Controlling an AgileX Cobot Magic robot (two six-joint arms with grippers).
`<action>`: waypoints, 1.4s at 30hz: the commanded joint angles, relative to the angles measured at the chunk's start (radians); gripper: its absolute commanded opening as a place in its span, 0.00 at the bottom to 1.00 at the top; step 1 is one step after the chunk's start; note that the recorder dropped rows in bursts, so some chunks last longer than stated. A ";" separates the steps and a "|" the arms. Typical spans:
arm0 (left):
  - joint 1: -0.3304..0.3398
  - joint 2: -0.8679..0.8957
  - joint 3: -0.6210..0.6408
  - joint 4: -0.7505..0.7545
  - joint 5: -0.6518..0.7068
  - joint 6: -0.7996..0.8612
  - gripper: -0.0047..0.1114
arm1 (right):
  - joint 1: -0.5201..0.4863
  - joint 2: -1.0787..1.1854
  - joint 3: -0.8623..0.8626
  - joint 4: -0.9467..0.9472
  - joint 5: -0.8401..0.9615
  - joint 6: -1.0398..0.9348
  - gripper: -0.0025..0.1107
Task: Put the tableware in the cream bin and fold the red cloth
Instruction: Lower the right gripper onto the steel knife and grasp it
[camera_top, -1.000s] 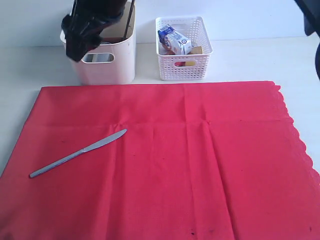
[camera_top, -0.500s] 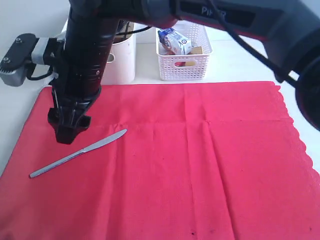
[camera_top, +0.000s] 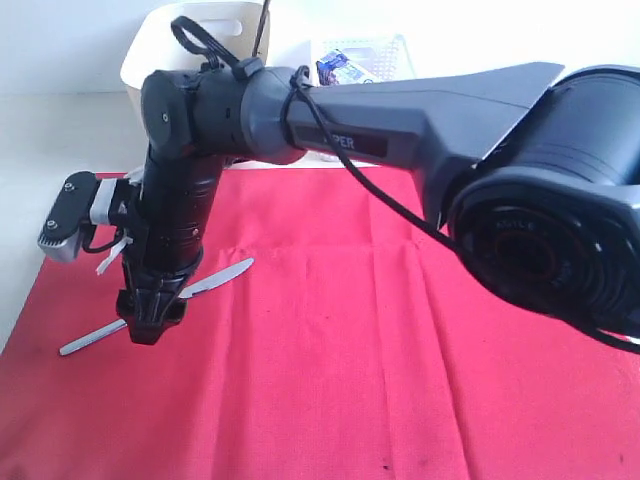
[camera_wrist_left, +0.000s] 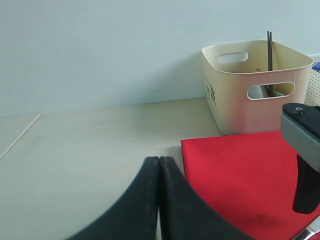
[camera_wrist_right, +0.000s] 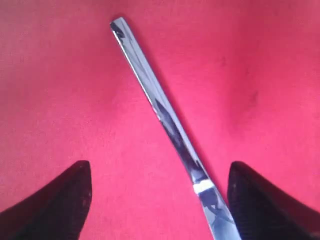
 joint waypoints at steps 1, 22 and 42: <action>-0.005 -0.006 -0.001 -0.005 -0.001 -0.003 0.05 | 0.002 0.017 0.005 0.044 -0.023 -0.057 0.65; -0.005 -0.006 -0.001 -0.005 -0.001 -0.003 0.05 | 0.002 0.068 0.005 -0.009 -0.014 -0.111 0.19; -0.005 -0.006 -0.001 -0.005 -0.001 -0.003 0.05 | 0.002 0.012 0.005 -0.038 0.038 -0.058 0.02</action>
